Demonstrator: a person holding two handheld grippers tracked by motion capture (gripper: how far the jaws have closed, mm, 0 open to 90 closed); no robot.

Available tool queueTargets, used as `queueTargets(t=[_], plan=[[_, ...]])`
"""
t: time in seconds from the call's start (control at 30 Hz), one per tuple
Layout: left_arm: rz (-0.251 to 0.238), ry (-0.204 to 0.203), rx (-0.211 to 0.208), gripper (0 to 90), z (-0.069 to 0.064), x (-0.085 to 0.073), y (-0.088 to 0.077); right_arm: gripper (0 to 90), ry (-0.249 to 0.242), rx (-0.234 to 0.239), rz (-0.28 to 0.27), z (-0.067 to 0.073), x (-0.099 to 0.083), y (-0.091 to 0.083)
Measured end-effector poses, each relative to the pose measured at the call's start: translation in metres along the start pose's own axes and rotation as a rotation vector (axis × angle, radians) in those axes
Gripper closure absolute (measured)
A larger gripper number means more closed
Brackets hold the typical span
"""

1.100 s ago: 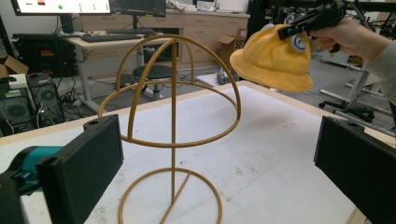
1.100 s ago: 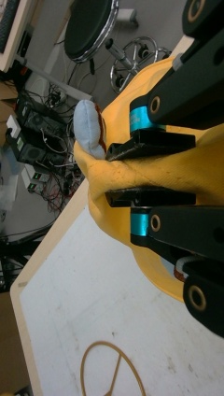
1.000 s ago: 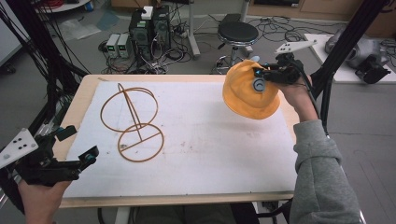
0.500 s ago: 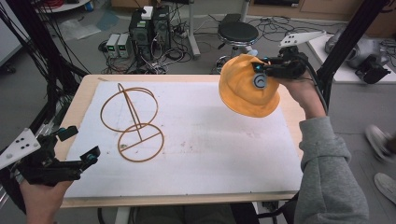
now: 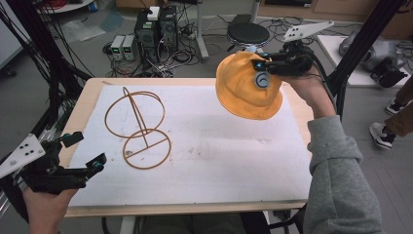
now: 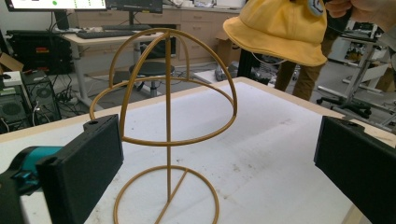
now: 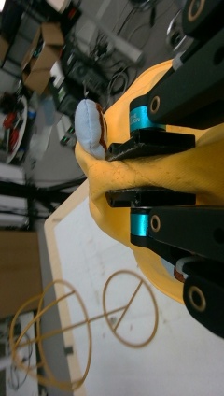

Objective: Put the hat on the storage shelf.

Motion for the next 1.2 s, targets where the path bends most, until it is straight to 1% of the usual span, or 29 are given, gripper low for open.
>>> queueTargets(t=[0.07, 0.1, 0.17, 0.33, 0.37, 0.5, 0.53, 0.57, 0.67, 0.7, 0.8, 0.83, 0.87, 0.93, 0.97, 1.03, 1.07, 1.1, 1.13, 1.17, 1.2], plan=[[-0.001, 0.001, 0.0, 1.7, 0.0, 0.0, 0.0, 78.1, 0.0, 0.036, -0.02, 0.005, 0.006, 0.004], [0.0, 0.0, 0.0, 1.7, 0.0, 0.0, 0.0, 78.2, -0.016, 0.046, -0.026, 0.006, 0.008, 0.006], [0.002, -0.001, 0.001, 1.7, 0.0, -0.001, -0.001, 78.1, -0.019, 0.076, -0.024, 0.01, 0.011, 0.01], [0.005, -0.002, 0.001, 1.7, -0.001, -0.003, -0.001, 78.2, -0.039, 0.119, -0.035, 0.015, 0.017, 0.018], [0.005, -0.001, 0.003, 1.7, -0.001, -0.003, -0.001, 78.1, -0.032, 0.136, -0.037, 0.018, 0.019, 0.02], [0.011, 0.0, 0.001, 1.7, -0.003, -0.004, -0.001, 78.1, -0.039, 0.174, -0.05, 0.026, 0.024, 0.028], [0.011, -0.002, 0.002, 1.7, -0.003, -0.004, -0.001, 78.1, -0.032, 0.189, -0.05, 0.029, 0.026, 0.031], [0.011, -0.001, 0.001, 1.7, -0.003, -0.004, -0.001, 78.1, -0.03, 0.193, -0.049, 0.031, 0.027, 0.032], [0.011, -0.001, 0.0, 1.7, -0.004, -0.005, -0.001, 78.1, -0.045, 0.216, -0.048, 0.038, 0.031, 0.039], [0.012, 0.0, -0.001, 1.7, -0.004, -0.005, -0.001, 78.2, -0.061, 0.212, -0.05, 0.038, 0.032, 0.041], [0.014, 0.001, -0.001, 1.7, -0.005, -0.005, -0.002, 78.2, -0.062, 0.226, -0.046, 0.044, 0.036, 0.045], [0.013, 0.0, 0.0, 1.7, -0.005, -0.005, -0.002, 78.2, -0.067, 0.227, -0.048, 0.044, 0.037, 0.046], [0.013, 0.002, 0.001, 1.7, -0.005, -0.005, -0.003, 78.2, -0.056, 0.233, -0.029, 0.045, 0.036, 0.048], [0.012, 0.002, 0.001, 1.7, -0.005, -0.005, -0.004, 78.2, -0.063, 0.226, 0.002, 0.046, 0.037, 0.049], [0.011, 0.001, 0.001, 1.7, -0.005, -0.005, -0.004, 78.2, -0.07, 0.231, -0.001, 0.048, 0.04, 0.049], [0.013, -0.001, 0.005, 1.7, -0.005, -0.006, -0.005, 78.2, -0.06, 0.244, -0.029, 0.049, 0.043, 0.048], [0.013, 0.002, 0.005, 1.7, -0.005, -0.006, -0.006, 78.2, -0.057, 0.247, -0.033, 0.048, 0.044, 0.049], [0.011, 0.0, 0.006, 1.7, -0.006, -0.006, -0.007, 78.2, -0.056, 0.247, -0.026, 0.048, 0.043, 0.051], [0.01, 0.001, 0.007, 1.7, -0.006, -0.006, -0.008, 78.2, -0.065, 0.251, -0.021, 0.049, 0.043, 0.052], [0.01, -0.003, 0.009, 1.7, -0.007, -0.006, -0.008, 78.2, -0.059, 0.26, -0.016, 0.05, 0.043, 0.053], [0.01, 0.001, 0.009, 1.7, -0.007, -0.006, -0.009, 78.2, -0.061, 0.262, -0.02, 0.05, 0.044, 0.054]])
Point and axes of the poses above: each handheld gripper's, and its own axes: y roughly forward along the jaws, x roughly out of its top, z roughly to its left, the point moved 8 cm from there along y, roughly forward along the jaws, and after that the axes turned 10 degrees about x, right-handed, at the moved point
